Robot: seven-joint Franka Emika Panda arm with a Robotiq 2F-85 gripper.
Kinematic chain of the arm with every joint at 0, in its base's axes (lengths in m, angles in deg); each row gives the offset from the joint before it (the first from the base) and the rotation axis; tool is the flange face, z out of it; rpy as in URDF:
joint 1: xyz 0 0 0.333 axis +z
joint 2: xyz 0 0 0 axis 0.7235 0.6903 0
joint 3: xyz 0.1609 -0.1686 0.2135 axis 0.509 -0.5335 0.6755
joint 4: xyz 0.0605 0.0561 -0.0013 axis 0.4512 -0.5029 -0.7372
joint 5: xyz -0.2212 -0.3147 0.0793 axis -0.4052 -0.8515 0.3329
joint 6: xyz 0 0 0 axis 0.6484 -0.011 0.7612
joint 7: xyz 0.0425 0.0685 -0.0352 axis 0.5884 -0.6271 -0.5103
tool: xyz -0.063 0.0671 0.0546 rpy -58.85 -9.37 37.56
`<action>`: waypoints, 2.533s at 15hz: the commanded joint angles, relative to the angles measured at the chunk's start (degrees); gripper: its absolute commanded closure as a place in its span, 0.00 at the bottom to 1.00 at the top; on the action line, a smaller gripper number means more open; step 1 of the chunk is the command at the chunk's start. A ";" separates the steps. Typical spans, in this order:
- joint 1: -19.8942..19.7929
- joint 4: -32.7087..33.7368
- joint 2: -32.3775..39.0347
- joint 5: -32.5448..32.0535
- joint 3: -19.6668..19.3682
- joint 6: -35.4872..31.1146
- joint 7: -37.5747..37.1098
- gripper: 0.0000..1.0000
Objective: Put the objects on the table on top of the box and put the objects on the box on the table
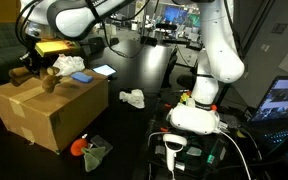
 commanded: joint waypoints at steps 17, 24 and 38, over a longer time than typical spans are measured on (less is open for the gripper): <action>2.64 6.51 6.02 1.59 -6.95 1.41 -7.05 0.00; 3.83 -12.46 -5.84 -1.59 -4.92 -1.56 -6.10 0.00; -0.84 -58.08 -34.01 23.19 8.06 -8.95 5.75 0.00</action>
